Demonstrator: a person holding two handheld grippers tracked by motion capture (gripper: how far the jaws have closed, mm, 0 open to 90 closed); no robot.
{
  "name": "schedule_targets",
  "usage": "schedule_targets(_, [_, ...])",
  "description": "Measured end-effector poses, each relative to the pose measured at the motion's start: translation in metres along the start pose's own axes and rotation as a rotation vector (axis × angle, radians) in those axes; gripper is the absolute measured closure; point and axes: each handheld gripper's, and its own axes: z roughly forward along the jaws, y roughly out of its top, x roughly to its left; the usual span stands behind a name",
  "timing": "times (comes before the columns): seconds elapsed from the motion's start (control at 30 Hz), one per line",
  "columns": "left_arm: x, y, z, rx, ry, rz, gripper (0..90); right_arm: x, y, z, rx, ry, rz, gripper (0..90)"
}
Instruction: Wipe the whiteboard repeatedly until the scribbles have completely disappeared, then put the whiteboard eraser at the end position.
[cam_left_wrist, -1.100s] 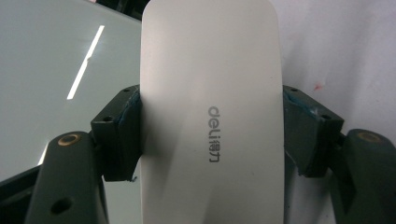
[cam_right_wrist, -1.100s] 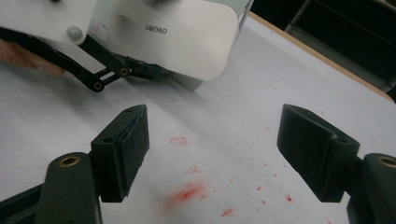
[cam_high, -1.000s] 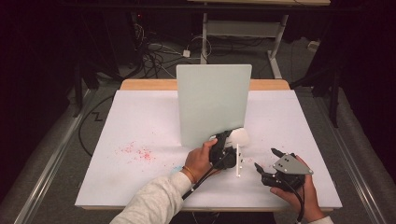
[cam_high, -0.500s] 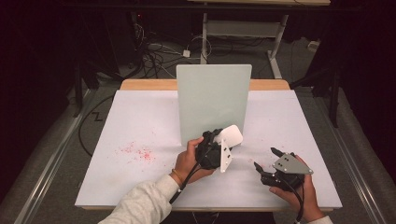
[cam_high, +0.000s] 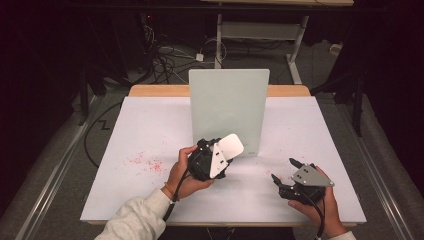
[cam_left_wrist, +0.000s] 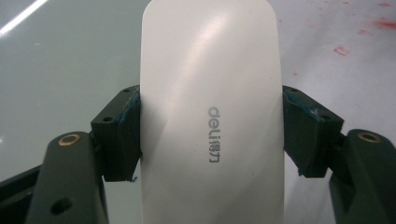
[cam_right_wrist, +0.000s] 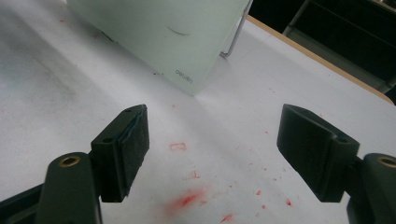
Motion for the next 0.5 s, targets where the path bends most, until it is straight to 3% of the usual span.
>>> schedule_targets(0.13, [0.010, 0.002, -0.011, 0.073, -0.127, 0.013, 29.0, 0.000, 0.000, -0.001, -0.007, 0.002, 0.003, 26.1])
schedule_targets(0.2, [0.011, 0.003, -0.015, 0.138, -0.203, 0.057, 29.0, 0.001, 0.000, 0.000, -0.002, 0.004, 0.006, 26.1])
schedule_targets(0.27, [0.008, 0.003, -0.018, 0.177, -0.258, 0.093, 29.0, 0.002, 0.001, 0.000, 0.000, 0.009, 0.001, 26.1])
schedule_targets(0.4, [0.001, 0.002, -0.018, 0.225, -0.371, 0.122, 29.0, 0.005, 0.002, 0.001, -0.001, 0.018, -0.007, 26.1])
schedule_targets(0.5, [-0.007, 0.003, -0.015, 0.287, -0.446, 0.182, 29.0, 0.007, 0.002, 0.001, -0.002, 0.024, -0.011, 26.3])
